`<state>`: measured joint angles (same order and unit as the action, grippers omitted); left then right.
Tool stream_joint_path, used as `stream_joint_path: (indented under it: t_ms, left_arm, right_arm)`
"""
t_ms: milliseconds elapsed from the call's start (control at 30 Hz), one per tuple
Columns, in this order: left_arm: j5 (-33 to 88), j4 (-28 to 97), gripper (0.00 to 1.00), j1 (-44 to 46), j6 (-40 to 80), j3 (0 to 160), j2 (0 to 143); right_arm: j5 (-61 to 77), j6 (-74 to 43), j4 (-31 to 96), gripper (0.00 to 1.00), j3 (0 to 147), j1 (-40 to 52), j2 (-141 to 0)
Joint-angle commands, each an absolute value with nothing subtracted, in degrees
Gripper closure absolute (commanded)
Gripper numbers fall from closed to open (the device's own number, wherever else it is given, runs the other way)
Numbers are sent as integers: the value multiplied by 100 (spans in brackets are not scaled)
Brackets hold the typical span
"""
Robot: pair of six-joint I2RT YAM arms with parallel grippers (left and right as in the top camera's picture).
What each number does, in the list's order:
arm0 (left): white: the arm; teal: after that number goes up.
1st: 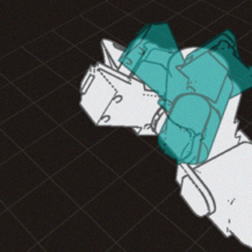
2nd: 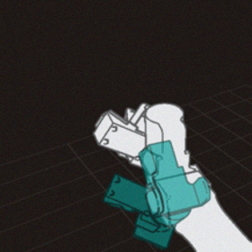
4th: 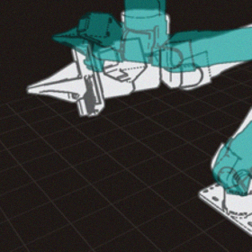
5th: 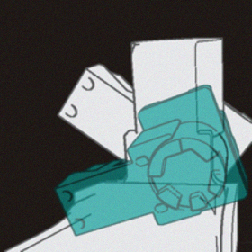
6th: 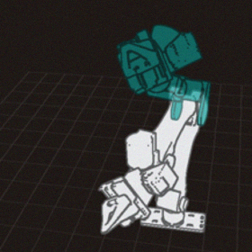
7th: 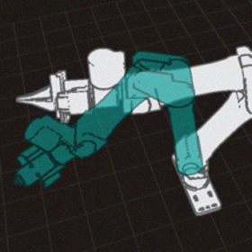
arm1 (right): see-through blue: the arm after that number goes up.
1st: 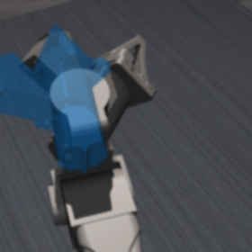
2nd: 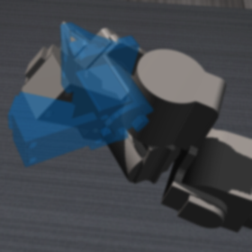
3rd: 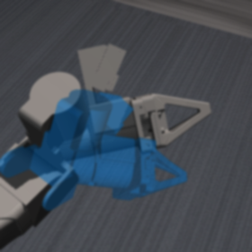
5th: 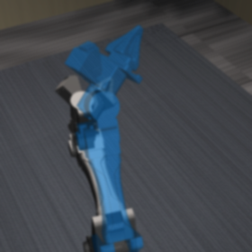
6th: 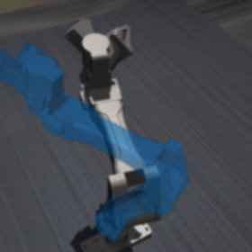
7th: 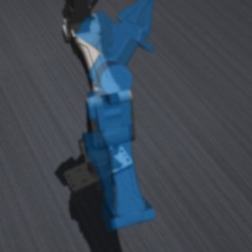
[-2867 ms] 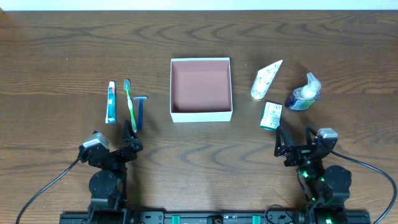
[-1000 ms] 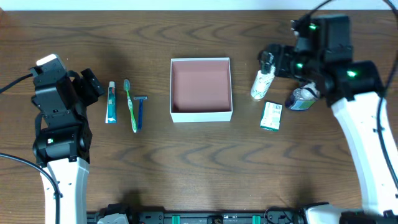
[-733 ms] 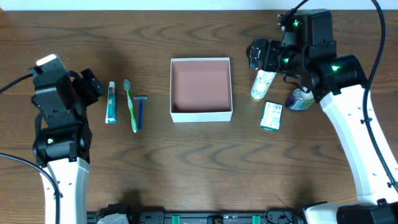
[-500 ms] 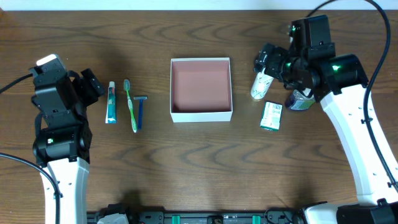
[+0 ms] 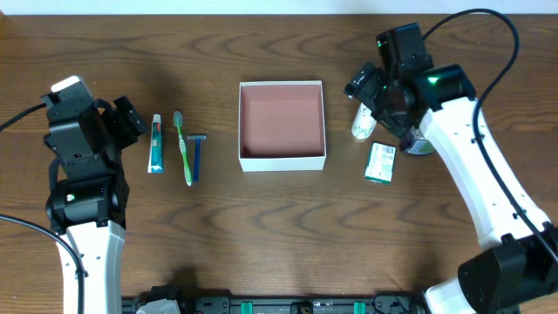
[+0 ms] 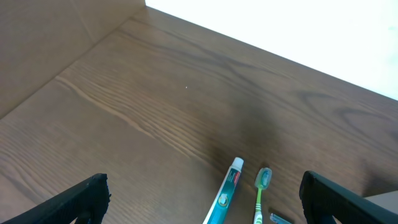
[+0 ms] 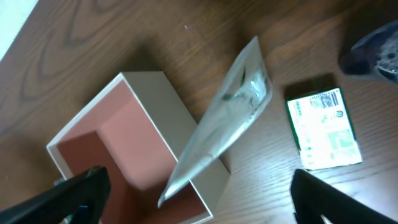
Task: Pack container
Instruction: 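Close the right gripper on the Pantene tube's top and lift it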
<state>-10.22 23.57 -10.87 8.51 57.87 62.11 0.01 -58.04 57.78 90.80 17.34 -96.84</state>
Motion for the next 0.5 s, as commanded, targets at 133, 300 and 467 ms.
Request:
stream_joint_path:
  t_ms: [133,300,467]
  left_arm:
    - [-961,2355,2,-1118,751,5916,6211]
    - [-961,2357,2,-1118,751,5916,6211]
    - [-961,2357,2,-1118,753,5916,6211]
  right_arm:
    - [-530,-6119,5865,21,9188,1785,-9688]
    - [-635,-6003,5876,45,9188,1785,-9688]
    - [-880,-5951,5902,58,9188,1787,-9688]
